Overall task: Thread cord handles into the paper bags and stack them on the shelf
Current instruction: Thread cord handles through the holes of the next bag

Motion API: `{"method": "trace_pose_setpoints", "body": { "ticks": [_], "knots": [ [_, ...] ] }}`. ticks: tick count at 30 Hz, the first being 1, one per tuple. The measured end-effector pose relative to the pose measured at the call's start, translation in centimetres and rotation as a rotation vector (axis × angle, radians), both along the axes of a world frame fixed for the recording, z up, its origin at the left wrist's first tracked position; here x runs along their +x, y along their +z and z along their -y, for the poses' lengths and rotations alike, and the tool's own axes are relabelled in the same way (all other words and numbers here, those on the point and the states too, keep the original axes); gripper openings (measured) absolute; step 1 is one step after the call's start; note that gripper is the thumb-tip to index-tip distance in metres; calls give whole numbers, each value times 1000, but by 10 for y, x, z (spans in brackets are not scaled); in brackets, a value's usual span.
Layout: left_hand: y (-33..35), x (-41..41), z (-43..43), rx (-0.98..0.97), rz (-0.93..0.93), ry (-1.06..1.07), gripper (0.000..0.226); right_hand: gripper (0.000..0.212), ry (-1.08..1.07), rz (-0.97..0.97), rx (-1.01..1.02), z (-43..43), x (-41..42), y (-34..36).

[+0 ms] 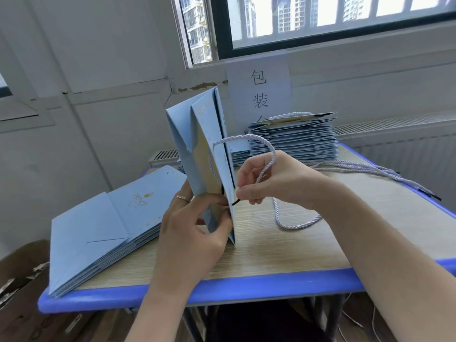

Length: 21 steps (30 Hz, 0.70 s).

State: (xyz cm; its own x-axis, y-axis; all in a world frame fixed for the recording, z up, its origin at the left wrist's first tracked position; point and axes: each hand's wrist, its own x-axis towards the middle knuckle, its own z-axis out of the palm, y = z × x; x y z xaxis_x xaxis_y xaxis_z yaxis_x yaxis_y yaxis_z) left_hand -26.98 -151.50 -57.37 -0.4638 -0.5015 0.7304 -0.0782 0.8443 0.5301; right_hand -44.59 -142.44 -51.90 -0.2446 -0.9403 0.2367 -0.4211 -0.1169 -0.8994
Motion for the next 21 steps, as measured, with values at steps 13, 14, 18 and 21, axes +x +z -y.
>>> {"method": "trace_pose_setpoints", "body": {
  "ticks": [13,14,18,21],
  "knots": [
    [-2,-1,0,-30,34,18,13,12,83,-34,-21,6,4,-7],
    [-2,-1,0,-27,38,22,11,12,87,-27,-22,6,3,-7],
    [-1,-1,-3,-60,77,79,6,14,133,5,80,2,-1,-6],
    [1,-1,-7,-160,144,141,4,20,61,-125,245,-3,-5,-6]
  ]
}}
